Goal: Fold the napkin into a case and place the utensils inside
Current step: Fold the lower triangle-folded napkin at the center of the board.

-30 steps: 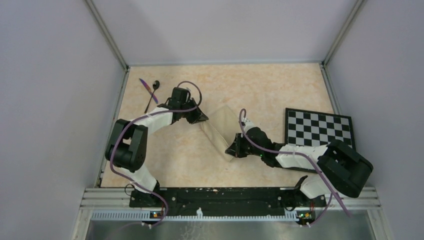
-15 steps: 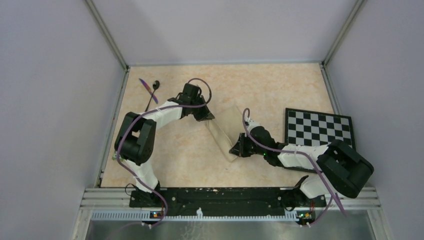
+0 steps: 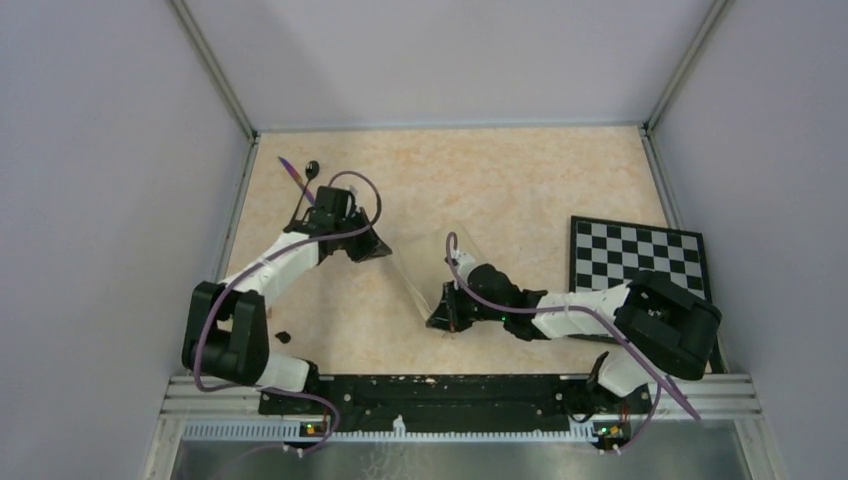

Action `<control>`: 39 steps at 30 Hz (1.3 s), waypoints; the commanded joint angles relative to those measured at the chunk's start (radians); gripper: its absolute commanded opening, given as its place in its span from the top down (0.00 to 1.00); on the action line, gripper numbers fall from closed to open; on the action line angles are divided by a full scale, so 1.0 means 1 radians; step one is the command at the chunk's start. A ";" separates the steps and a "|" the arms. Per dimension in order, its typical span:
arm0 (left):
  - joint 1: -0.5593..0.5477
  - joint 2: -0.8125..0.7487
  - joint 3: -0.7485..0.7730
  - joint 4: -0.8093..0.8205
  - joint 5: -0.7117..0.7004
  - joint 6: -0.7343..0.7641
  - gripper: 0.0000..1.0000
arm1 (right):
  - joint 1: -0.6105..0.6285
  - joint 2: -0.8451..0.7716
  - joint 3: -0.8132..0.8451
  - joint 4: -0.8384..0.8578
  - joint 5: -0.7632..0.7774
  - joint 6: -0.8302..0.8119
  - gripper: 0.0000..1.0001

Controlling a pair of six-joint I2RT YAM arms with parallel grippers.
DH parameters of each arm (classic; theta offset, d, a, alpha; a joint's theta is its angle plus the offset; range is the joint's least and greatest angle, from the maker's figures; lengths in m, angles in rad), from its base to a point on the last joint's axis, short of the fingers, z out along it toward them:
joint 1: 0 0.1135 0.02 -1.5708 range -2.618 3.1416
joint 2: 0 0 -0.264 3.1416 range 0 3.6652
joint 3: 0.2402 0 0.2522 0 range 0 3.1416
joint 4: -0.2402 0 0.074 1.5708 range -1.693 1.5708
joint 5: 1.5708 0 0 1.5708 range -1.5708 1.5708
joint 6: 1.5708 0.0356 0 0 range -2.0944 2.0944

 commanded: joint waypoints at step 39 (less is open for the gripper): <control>-0.230 0.192 0.184 0.053 -0.329 -0.176 1.00 | -0.112 -0.024 -0.176 0.173 -0.091 0.096 1.00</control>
